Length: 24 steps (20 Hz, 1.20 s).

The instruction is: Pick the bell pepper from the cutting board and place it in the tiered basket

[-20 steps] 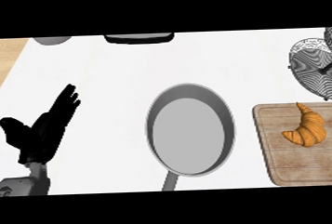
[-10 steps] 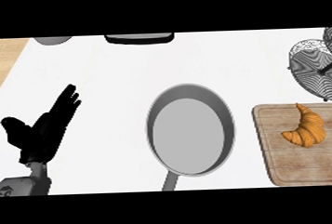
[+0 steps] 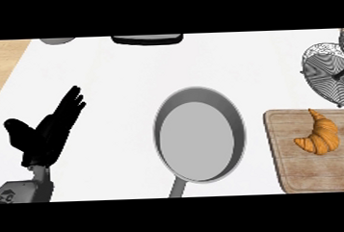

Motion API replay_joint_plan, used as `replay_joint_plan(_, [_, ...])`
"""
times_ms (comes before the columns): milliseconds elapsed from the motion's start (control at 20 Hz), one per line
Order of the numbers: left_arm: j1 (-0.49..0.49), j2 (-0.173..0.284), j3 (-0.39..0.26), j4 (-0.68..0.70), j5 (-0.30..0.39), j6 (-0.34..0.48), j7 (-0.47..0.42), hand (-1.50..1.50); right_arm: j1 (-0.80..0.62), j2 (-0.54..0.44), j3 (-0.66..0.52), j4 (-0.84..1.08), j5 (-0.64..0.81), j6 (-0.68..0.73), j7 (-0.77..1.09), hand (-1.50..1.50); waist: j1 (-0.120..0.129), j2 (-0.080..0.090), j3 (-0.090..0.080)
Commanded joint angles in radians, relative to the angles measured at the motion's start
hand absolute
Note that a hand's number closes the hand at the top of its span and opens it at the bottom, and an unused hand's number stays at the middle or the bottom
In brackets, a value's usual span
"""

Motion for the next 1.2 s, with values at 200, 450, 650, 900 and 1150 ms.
replay_joint_plan(200, [0.014,-0.014,-0.011,0.000,-0.022,0.002,-0.009,0.00,-0.203,0.050,0.131,0.007,0.035,0.128,0.003,1.50,-0.003,-0.004,-0.004])
replay_joint_plan(450, [0.029,0.022,0.033,-0.069,0.017,-0.019,0.041,0.00,-0.335,0.086,0.172,0.040,0.043,0.141,0.117,1.50,-0.014,-0.008,-0.004])
replay_joint_plan(650, [0.077,0.029,0.048,-0.052,0.022,-0.048,0.012,0.00,-0.401,0.153,0.238,0.015,0.082,0.120,0.196,1.50,-0.022,-0.009,-0.005])
replay_joint_plan(900, [0.016,-0.031,0.031,0.008,-0.010,-0.011,0.003,0.00,-0.458,0.204,0.268,0.074,0.120,0.082,0.246,1.50,-0.031,-0.007,-0.005])
replay_joint_plan(1150, [0.000,-0.013,0.059,0.044,-0.016,-0.033,-0.030,0.00,-0.447,0.231,0.274,0.148,0.148,0.027,0.185,1.50,-0.028,-0.003,-0.004])
